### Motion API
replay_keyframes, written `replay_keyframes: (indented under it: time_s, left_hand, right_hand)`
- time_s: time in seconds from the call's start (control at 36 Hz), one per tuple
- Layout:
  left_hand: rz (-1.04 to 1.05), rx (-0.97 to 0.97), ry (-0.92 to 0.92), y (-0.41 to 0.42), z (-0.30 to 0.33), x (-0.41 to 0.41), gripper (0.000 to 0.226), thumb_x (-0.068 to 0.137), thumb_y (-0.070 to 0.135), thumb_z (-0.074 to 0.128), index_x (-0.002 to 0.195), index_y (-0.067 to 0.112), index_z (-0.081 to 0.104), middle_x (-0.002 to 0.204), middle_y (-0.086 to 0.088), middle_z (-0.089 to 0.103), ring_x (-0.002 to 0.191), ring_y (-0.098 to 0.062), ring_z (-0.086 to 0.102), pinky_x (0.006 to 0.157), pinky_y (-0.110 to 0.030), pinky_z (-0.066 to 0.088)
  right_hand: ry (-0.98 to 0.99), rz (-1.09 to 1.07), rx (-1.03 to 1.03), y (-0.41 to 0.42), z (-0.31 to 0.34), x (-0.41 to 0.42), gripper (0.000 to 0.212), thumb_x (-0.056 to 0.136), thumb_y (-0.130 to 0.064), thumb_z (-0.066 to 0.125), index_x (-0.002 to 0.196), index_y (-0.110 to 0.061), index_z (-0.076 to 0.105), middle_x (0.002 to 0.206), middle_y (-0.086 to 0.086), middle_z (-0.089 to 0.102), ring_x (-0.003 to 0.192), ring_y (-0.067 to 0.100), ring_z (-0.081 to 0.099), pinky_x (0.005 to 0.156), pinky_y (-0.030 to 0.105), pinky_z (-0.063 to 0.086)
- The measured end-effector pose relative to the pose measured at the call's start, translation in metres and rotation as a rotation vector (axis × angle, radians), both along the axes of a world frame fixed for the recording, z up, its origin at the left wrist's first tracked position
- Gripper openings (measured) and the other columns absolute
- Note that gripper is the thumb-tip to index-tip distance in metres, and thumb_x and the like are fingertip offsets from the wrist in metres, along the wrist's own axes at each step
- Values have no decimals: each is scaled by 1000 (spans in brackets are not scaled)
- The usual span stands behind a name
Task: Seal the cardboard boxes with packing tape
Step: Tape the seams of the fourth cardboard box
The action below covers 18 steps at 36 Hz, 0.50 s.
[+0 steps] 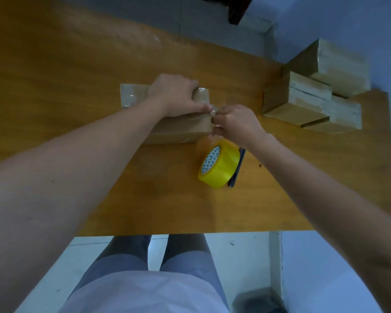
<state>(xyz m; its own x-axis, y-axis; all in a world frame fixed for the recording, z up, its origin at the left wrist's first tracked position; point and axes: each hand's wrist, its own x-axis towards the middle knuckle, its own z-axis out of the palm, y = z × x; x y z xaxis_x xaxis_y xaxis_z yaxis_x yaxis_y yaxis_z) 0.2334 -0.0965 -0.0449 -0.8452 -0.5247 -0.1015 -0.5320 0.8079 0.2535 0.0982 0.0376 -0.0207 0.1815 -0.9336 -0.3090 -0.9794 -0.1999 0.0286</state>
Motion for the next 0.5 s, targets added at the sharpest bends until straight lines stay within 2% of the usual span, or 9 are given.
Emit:
replay_keyframes:
  time_s: [0.06,0.08,0.17,0.25,0.42,0.5]
  left_hand:
    - [-3,-3,3,1,-1,0,69,80,78,40,108,16,57,111,-13,63,104,-33,57,69,-35,32]
    - [-5,-4,7,1,-1,0,68,80,77,40,106,17,57,112,-13,63,104,-33,57,69,-35,32]
    - [-18,-2,26,2,-1,0,59,82,75,41,98,20,53,112,-13,62,104,-34,56,68,-34,30]
    - [-34,-22,20,4,-2,0,61,83,73,41,102,17,53,116,-13,61,107,-33,54,68,-34,28]
    - [-51,-32,22,4,-6,0,61,87,70,40,106,14,51,119,-12,58,111,-32,51,70,-35,26]
    - [-34,-27,26,5,-5,-1,62,86,71,40,108,14,51,117,-12,59,109,-32,52,71,-35,27]
  right_hand:
    - [33,-87,43,-9,3,-2,37,85,-41,61,105,-11,69,100,11,66,94,33,62,69,37,43]
    - [43,-88,53,-15,4,-4,37,86,-42,60,106,-12,67,103,12,66,96,33,61,71,37,42]
    - [72,-47,123,-29,3,-5,36,85,-46,61,96,-13,69,92,9,66,84,31,61,68,37,44]
    - [88,-54,175,-41,0,-8,40,81,-49,64,89,-10,68,76,6,56,70,25,50,62,33,37]
    - [-18,-161,106,-58,-9,-14,34,80,-38,71,92,-6,68,70,5,47,70,24,44,62,32,33]
    - [-187,-248,123,-49,-14,-19,27,81,-36,71,92,-12,69,69,0,54,70,19,48,61,31,36]
